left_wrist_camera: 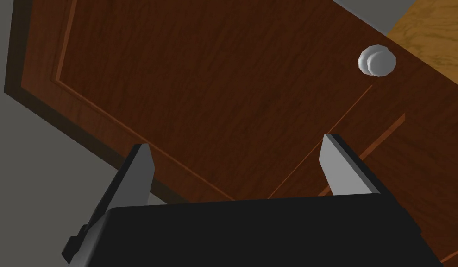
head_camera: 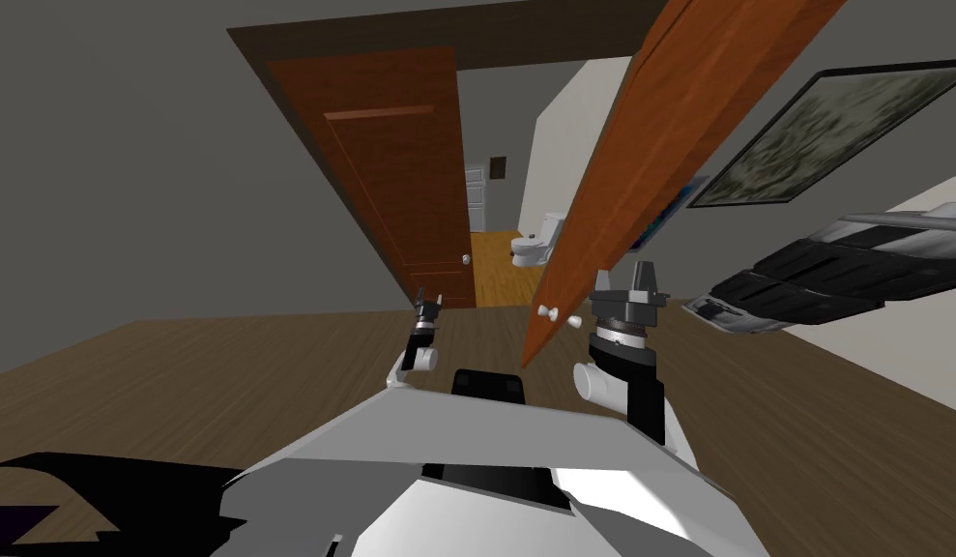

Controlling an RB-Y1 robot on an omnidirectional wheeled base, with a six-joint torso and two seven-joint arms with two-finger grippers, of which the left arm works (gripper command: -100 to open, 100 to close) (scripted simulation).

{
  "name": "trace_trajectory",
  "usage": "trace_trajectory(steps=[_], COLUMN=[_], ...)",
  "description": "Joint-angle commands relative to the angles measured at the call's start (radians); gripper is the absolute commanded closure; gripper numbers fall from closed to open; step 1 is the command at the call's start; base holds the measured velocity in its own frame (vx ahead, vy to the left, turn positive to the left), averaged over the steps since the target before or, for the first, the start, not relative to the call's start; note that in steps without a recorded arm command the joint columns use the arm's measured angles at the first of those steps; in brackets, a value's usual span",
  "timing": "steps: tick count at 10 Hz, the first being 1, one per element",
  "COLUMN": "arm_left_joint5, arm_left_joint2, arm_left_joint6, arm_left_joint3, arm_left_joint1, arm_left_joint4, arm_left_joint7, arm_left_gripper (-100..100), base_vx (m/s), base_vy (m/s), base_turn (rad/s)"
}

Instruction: Pull the door open

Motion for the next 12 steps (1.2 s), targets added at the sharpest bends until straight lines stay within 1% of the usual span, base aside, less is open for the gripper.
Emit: trace_trajectory(steps=[1,2,3,5,6,8,9,12], arm_left_joint5=[0.017,0.028,0.028,0.05,0.05,0.071,0.071,0.104], arm_left_joint2=[0.002,0.002,0.002,0.002,0.002,0.001,0.001,-0.002], arm_left_joint6=[-0.019,-0.028,-0.028,-0.047,-0.047,-0.066,-0.066,-0.095], arm_left_joint3=[-0.004,-0.006,-0.006,-0.01,-0.01,-0.014,-0.014,-0.019], arm_left_joint1=[-0.019,-0.034,-0.034,-0.064,-0.064,-0.094,-0.094,-0.14], arm_left_joint4=[0.05,0.078,0.082,0.145,0.147,0.206,0.212,0.303], arm_left_joint7=[0.038,0.059,0.059,0.102,0.102,0.145,0.145,0.21], arm_left_gripper=[-100,-100,-100,-100,-100,-100,-100,-100], base_vx=[0.102,0.107,0.069,0.065,0.056,0.065,0.052,0.079], base_vy=[0.028,0.038,0.025,0.018,0.013,0.015,0.017,0.015], base_turn=[0.001,0.002,-0.002,0.001,-0.003,-0.001,-0.002,-0.003])
